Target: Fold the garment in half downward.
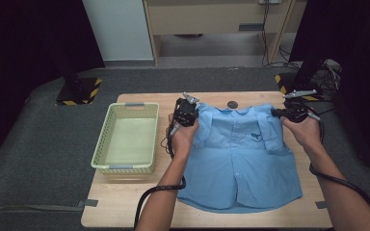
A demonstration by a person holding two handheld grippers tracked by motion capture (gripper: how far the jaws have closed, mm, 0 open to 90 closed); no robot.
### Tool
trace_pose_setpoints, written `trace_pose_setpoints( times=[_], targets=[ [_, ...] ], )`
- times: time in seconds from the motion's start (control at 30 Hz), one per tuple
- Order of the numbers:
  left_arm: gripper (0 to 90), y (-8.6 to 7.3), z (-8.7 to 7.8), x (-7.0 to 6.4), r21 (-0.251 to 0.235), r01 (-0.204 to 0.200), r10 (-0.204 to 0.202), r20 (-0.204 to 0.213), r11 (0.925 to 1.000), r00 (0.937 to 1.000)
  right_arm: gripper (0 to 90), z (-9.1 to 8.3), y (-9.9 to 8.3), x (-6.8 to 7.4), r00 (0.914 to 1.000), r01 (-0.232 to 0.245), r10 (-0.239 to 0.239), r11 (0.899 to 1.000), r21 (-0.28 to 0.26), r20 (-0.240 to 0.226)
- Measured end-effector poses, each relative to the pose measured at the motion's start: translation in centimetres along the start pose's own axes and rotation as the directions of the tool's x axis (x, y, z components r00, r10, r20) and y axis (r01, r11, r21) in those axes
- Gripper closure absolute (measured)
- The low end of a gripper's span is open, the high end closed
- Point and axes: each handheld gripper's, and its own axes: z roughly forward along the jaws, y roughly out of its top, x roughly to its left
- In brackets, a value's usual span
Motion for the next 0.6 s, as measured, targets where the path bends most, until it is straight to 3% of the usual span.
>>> trace_pose_setpoints(
  times=[0.3, 0.6],
  targets=[
    [89.9, -2.5, -1.1, -1.4, 0.012, 0.005, -0.005, 0.012, 0.9999, 0.9999, 89.0, -1.1, -2.6, 1.2, 0.9998, 0.017, -0.017, 1.000, 0.015, -0.005],
    [89.8, -4.1, -2.4, -2.4, 0.021, -0.005, 0.005, 0.014, 0.9998, 0.9999, 89.0, -2.5, -4.5, 2.4, 0.9992, 0.025, -0.025, 1.000, -0.002, -0.030]
  ],
)
